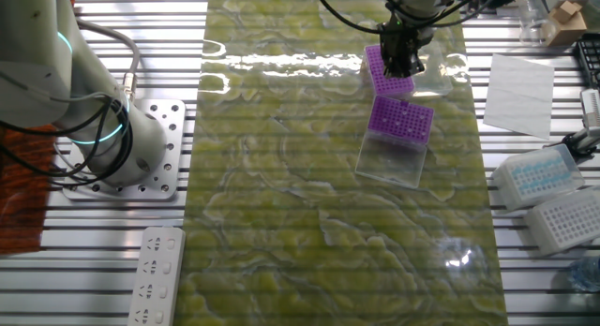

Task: Transfer all small pipette tips from one holder to another

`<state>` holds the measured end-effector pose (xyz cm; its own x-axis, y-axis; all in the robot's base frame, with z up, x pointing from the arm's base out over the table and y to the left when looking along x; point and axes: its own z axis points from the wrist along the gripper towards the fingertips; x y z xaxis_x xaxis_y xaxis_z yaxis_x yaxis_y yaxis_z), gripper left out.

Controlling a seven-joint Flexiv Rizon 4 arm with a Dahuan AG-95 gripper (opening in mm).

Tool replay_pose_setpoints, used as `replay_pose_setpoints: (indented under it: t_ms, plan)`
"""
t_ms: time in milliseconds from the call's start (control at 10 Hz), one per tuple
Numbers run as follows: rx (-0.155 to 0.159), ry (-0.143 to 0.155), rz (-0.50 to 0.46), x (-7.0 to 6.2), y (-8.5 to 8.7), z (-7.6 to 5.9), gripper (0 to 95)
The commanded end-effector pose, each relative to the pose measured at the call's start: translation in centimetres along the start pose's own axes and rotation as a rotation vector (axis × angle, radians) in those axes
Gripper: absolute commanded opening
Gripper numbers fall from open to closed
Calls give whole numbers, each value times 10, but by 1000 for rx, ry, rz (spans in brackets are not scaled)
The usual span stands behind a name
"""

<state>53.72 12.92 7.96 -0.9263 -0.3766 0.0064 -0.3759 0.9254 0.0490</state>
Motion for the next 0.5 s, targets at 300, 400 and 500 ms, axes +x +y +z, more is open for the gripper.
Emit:
replay_pose_setpoints:
  t_ms: [300,400,500]
  plan:
    - [6,-8,-5,1,-1,4,0]
    - [6,-8,-5,1,-1,4,0]
    - [7,-9,-6,2,-1,5,0]
